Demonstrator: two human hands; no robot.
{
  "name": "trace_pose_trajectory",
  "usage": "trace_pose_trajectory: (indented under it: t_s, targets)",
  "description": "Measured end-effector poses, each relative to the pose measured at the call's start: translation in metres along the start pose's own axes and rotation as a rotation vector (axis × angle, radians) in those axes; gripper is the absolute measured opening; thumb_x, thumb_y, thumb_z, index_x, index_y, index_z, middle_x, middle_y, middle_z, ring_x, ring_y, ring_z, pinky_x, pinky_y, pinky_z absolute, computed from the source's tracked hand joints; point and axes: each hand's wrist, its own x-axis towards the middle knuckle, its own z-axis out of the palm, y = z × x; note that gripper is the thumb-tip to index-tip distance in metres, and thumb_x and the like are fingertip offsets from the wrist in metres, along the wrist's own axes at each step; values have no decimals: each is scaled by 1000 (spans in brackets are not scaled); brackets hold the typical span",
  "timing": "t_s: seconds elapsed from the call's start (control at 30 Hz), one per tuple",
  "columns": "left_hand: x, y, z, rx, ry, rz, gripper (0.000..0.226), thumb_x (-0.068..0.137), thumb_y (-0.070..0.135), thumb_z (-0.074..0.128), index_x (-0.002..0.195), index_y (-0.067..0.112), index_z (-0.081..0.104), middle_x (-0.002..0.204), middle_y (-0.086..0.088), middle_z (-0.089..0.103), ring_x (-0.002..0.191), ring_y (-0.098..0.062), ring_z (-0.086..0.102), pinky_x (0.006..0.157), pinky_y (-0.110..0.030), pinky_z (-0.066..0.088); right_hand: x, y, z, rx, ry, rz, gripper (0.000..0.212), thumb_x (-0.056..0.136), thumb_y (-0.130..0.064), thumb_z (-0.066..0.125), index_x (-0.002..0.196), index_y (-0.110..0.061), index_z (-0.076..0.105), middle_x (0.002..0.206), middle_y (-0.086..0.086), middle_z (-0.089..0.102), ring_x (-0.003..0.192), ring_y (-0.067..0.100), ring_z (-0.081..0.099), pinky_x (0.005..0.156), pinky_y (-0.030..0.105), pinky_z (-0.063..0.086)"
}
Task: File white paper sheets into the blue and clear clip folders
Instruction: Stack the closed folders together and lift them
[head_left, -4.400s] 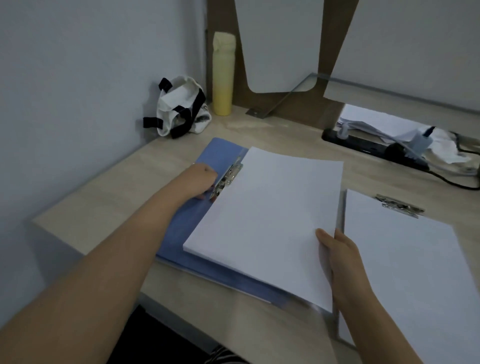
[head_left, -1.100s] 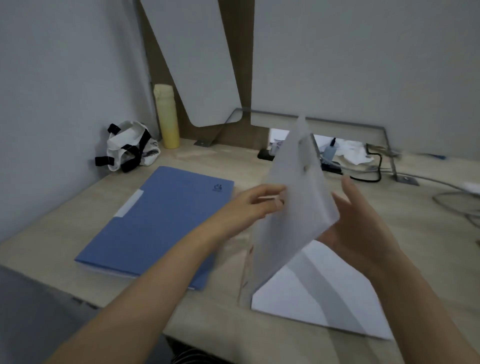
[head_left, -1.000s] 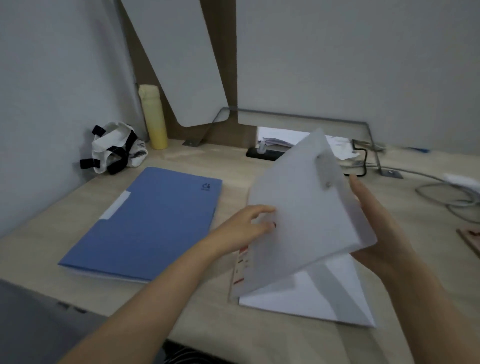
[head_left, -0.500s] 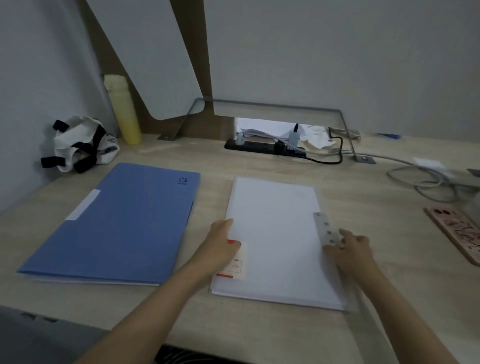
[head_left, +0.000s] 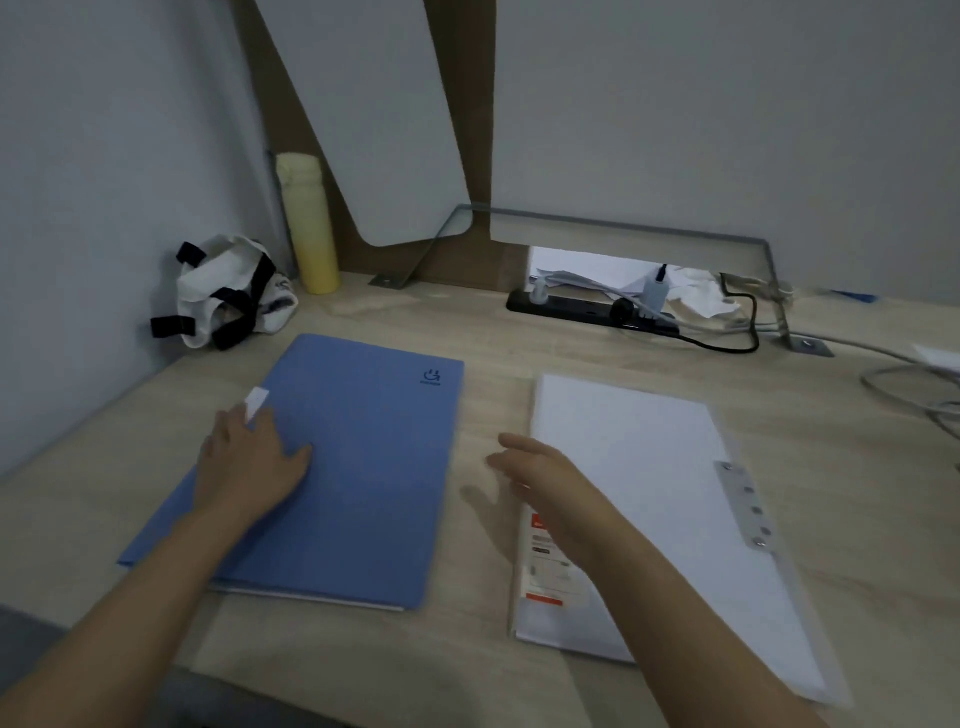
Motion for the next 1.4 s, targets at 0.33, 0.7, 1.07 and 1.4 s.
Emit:
trace_pose_trajectory:
  t_s: [0.33,0.7,1.07,1.4]
  targets:
    - [23,-39,-29,-642,-283,-341,49,88,34,58,124,-1,55,115,-17,63,80,-26,61,72,-33,45,30,16,59,-339,3,-124,37,86,-11,48,123,-8,50,131,7,52,114,23,54,98,37,45]
    - [-33,-45,-47,-1164,-263,-210,20,89,28,57,95,12,67,69,0,76,58,-16,72,53,-26,56,19,6,49,-268,25,-187,59,92,-25,53,144,-14,27,145,5,39,121,20,48,97,30,41]
    - [-69,68,-20,-1256,-326,14,21,88,30,58,102,17,68,82,3,77,71,-14,73,61,-26,57,-46,-9,-76,114,179,-142,26,88,-30,56,111,-21,61,99,5,72,86,28,69,69,37,54]
    - [-88,169,67,-1101,-587,-3,42,86,35,62,121,12,58,111,-9,70,88,-24,71,70,-31,58,-71,62,-174,-84,428,25,34,91,-33,51,113,-9,59,104,12,66,87,31,64,71,38,50]
